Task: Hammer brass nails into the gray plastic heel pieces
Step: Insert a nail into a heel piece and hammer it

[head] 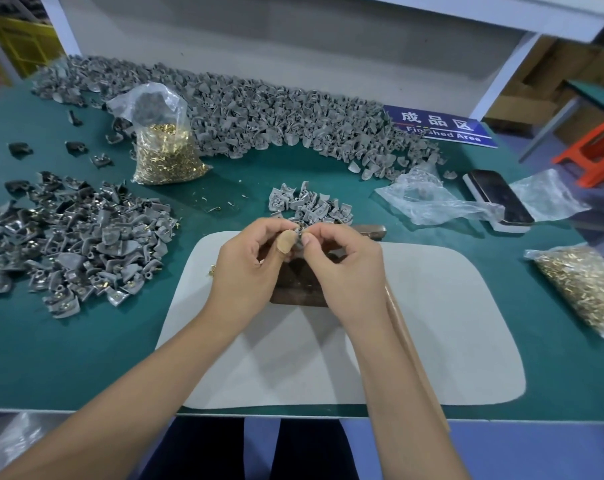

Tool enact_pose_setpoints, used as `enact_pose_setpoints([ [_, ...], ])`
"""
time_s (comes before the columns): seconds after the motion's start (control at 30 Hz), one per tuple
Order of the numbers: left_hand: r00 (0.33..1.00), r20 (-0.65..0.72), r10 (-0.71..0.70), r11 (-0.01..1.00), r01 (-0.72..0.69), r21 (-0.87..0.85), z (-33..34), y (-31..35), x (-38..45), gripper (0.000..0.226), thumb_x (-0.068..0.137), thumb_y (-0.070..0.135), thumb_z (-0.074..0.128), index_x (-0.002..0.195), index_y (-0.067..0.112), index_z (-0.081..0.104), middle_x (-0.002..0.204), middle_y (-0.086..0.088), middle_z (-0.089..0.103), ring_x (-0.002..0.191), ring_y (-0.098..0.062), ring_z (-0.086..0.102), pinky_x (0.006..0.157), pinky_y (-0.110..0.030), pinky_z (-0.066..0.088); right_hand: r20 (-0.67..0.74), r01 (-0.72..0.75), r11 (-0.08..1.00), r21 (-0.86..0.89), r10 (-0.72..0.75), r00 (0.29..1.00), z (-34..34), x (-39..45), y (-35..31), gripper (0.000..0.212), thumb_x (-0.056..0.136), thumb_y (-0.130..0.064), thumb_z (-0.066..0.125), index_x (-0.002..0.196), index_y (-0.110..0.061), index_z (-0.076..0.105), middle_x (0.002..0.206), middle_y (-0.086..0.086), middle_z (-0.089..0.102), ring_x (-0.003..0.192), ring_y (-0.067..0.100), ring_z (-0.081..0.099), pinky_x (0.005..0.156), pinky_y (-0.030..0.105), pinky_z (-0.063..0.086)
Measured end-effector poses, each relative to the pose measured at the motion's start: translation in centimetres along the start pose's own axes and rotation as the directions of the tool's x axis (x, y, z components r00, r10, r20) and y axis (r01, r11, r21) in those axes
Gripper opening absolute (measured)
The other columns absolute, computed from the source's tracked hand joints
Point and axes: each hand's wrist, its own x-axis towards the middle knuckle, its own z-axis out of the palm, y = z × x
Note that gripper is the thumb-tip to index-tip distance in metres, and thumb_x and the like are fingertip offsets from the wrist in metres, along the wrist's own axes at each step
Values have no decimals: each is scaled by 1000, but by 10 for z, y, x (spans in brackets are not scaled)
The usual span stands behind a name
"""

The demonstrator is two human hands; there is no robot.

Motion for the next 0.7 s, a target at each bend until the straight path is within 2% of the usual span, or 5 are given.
enact_pose_setpoints([
  [0.2,999,47,8,999,-9,38,-4,2,4,16,94,23,72,99,37,68,96,18,76,89,-2,71,78,-12,49,0,-69,992,102,69,998,-18,2,-5,19,95,-19,74,107,-33,75,89,-9,75,88,9,71,80,36,57],
  [0.3,996,85,37,994,-46,96,-4,0,1,18,93,21,74,99,38,69,94,16,74,89,-3,68,78,-11,47,-159,-49,984,-169,22,987,-39,-1,-2,17,99,-23,67,115,-27,72,93,-9,72,85,7,66,75,24,52],
  [0.43,979,171,114,966,-149,211,-4,2,-4,15,89,20,78,97,32,74,93,16,70,93,-8,63,83,-15,45,-58,-256,615,-746,323,945,-68,-10,5,28,102,-30,56,129,-26,62,120,6,59,111,29,57,84,40,48],
  [0.5,966,186,182,936,-228,267,-6,3,-1,12,87,19,80,96,26,77,90,15,70,94,-10,61,85,-20,45,24,-257,532,-807,464,886,-71,-16,7,33,100,-25,55,133,-22,57,125,11,52,117,36,54,88,43,48],
  [0.7,958,216,190,903,-256,344,-14,0,6,7,86,22,81,93,24,80,94,12,69,102,-14,56,92,-18,39,-17,-212,430,-877,414,910,-78,-17,3,24,104,-12,47,126,-6,52,122,16,44,93,43,60,72,40,40],
])
